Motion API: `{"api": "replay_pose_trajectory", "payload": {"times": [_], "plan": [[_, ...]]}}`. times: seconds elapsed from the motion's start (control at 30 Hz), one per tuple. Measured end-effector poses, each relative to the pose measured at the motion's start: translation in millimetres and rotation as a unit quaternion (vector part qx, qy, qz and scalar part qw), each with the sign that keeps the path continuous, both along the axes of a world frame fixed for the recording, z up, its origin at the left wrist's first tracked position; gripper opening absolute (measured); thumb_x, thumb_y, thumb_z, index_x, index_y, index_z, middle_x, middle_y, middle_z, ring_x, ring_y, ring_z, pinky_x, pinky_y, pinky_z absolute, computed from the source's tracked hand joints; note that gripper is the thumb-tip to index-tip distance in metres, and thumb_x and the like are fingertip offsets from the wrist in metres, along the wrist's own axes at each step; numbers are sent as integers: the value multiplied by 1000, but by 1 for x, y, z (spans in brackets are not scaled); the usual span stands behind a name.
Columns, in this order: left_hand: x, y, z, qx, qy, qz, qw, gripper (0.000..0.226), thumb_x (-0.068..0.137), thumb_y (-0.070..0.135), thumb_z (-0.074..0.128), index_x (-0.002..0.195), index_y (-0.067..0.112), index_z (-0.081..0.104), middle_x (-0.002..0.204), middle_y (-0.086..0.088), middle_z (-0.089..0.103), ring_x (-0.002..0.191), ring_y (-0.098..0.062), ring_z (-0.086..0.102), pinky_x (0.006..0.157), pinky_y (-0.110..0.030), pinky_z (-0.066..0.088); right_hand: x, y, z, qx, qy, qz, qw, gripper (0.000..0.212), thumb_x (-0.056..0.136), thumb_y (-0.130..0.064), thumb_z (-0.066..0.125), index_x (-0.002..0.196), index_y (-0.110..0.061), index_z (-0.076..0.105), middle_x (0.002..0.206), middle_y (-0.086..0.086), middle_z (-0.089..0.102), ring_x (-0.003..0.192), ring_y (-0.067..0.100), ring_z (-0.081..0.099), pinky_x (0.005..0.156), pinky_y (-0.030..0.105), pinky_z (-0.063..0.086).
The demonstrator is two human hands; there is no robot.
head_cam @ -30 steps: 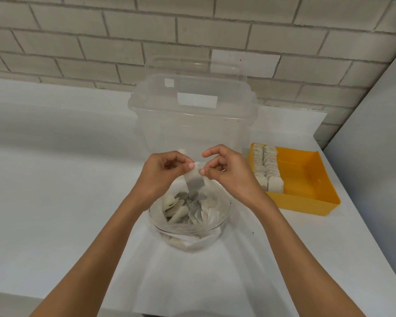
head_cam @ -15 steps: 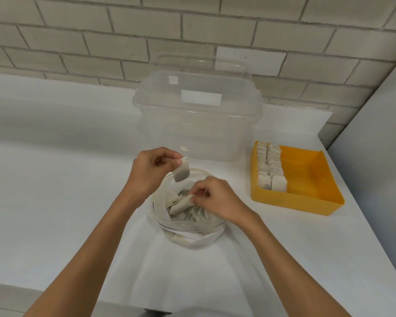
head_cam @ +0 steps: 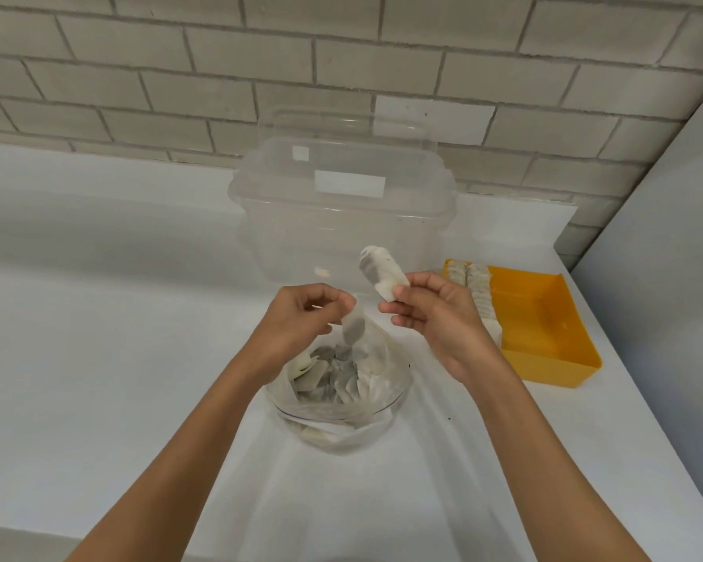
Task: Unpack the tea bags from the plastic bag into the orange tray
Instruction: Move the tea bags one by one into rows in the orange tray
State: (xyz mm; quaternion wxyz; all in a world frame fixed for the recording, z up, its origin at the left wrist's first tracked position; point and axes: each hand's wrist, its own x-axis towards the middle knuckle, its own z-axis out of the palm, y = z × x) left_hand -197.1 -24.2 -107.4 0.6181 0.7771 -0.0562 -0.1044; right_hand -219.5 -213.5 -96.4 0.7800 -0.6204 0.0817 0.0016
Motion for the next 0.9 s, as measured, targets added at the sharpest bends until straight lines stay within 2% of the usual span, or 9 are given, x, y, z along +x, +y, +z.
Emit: {"api": "replay_pose_trajectory", "payload": {"times": [0.13,0.23,0.33,0.4,0.47,0.53,0.63,0.77,0.9], "plan": [[-1,-16,12,-39,-30,-12,999,14,81,32,73,90,21,75,89,3,74,89,-11,68,81,-26,54,-4,6,-3,113,39,30,992,12,88,1,60,99,-4,61,85,10,74,78,15,73,65,22,57],[3,-22,18,-35,-59,-8,998,12,81,28,75,87,18,74,86,-1,74,78,-11,65,79,-28,53,-4,9,-5,130,49,41,989,13,88,0,61,101,-4,60,86,11,74,80,17,73,66,23,57],[11,-25,22,-12,-84,-5,996,10,82,25,74,83,15,74,84,-7,72,72,-9,61,77,-33,52,-2,6,-1,23,36,25,999,14,87,-9,66,100,-10,63,88,8,73,79,15,70,66,23,54],[16,-27,25,12,-98,-10,995,10,82,23,74,85,13,74,82,-4,72,69,-5,61,74,-27,51,2,1,6,-88,9,-19,996,14,85,-17,70,98,-18,66,86,1,71,74,10,66,65,22,49],[21,-31,29,38,-111,-30,993,11,82,22,74,86,12,74,83,-2,73,71,-8,63,76,-23,51,5,-6,16,-158,-38,-58,985,11,85,-22,69,96,-25,69,83,-6,69,70,5,61,62,18,46],[27,-37,34,71,-130,-56,987,9,82,22,74,86,13,74,82,2,73,76,-12,66,76,-19,49,9,-14,26,-197,-90,-67,974,10,87,-23,68,96,-26,71,82,-11,68,68,0,58,61,12,45],[33,-50,43,116,-164,-92,975,9,82,22,74,88,15,75,83,5,73,78,-9,67,71,-9,46,14,-28,37,-260,-125,-60,956,8,86,-23,69,92,-22,75,80,-14,69,63,-6,55,65,13,43],[42,-70,52,121,-183,-119,968,12,81,23,75,89,14,76,85,4,74,77,-5,66,70,-6,43,14,-58,48,-271,-146,-67,949,5,85,-16,71,87,-19,75,75,-10,70,63,-2,56,64,15,45],[49,-90,51,124,-187,-130,966,7,83,17,73,89,16,77,87,5,74,76,-5,66,69,-5,44,11,-92,52,-289,-137,-89,943,7,84,-15,71,90,-18,74,78,0,72,66,2,61,63,15,49]]}}
